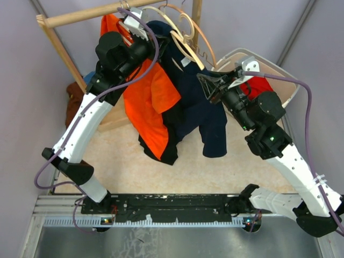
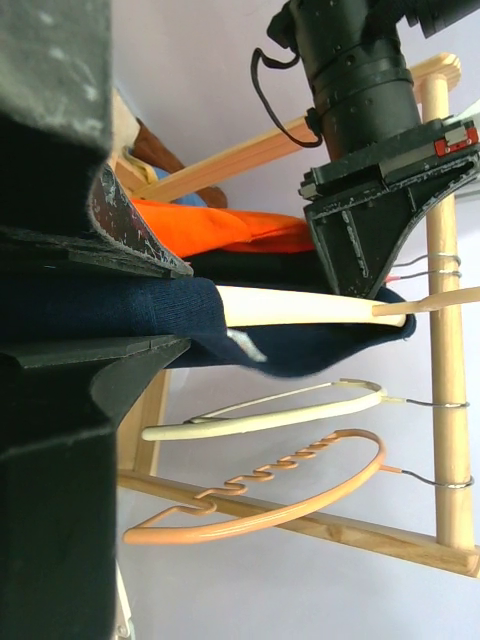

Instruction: Remove the t-shirt from the hanger

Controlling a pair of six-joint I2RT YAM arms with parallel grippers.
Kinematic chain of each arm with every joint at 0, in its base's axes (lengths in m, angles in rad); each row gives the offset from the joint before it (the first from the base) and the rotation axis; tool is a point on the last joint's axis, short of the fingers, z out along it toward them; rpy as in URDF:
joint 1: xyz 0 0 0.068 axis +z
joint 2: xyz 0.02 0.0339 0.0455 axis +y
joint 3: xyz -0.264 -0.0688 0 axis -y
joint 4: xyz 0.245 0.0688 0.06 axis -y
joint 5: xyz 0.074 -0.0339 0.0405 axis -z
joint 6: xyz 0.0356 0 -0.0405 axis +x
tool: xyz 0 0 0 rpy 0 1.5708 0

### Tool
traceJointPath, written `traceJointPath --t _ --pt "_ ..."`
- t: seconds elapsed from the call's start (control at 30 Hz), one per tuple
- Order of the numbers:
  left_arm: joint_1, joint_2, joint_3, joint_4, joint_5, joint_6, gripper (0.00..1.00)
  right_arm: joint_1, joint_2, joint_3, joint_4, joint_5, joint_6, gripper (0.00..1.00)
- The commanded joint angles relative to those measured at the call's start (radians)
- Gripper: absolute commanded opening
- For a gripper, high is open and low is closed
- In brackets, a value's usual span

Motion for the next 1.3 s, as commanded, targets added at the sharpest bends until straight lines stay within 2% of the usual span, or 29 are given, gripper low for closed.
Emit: traceJointPath --t 0.0,0.3,0.4,0.43,0.47,0.53,0.57,0.6,0.67,0.77,0.93,1.13,1.27 --pt "-0.068 -0.020 0.051 -0.013 0.132 0.020 0.00 0.008 0.014 0.020 0.142 0.018 -0.005 0.00" --pt "-0.139 -0.052 0.028 -0.082 0.205 0.056 0.00 0.008 0.055 0.025 0.170 0.053 -0.016 0.00" --pt "-0.139 -0.062 0.027 -0.101 0.174 0.073 0.00 0.008 0.058 0.024 0.170 0.060 -0.016 0.00" --pt "-0.139 -0.064 0.030 -0.112 0.146 0.079 0.04 0.008 0.059 0.024 0.170 0.065 -0.016 0.00" --pt "-0.139 -0.068 0.032 -0.123 0.120 0.086 0.16 0.008 0.058 0.023 0.168 0.071 -0.017 0.00" --pt "-0.139 -0.080 0.028 -0.131 0.072 0.098 0.52 0.008 0.056 0.020 0.167 0.085 -0.020 0.00" --pt "-0.139 -0.089 0.023 -0.131 0.037 0.103 0.65 0.008 0.056 0.018 0.166 0.092 -0.024 0.00" --pt "-0.139 -0.096 0.020 -0.128 0.020 0.108 0.75 0.008 0.055 0.017 0.164 0.096 -0.028 0.00" --pt "-0.139 -0.111 0.019 -0.118 -0.011 0.118 0.80 0.008 0.055 0.018 0.161 0.102 -0.035 0.00" --pt "-0.139 -0.132 -0.006 -0.058 -0.011 0.137 0.82 0.008 0.057 0.019 0.158 0.098 -0.037 0.00" --pt "-0.139 -0.185 -0.132 0.155 0.058 0.157 0.81 0.008 0.058 0.021 0.158 0.083 -0.036 0.00" --pt "-0.139 -0.103 -0.028 0.145 0.148 0.159 0.79 0.008 0.061 0.024 0.154 0.067 -0.032 0.00" --pt "-0.139 -0.071 -0.011 0.173 0.161 0.160 0.80 0.009 0.060 0.023 0.153 0.061 -0.029 0.00"
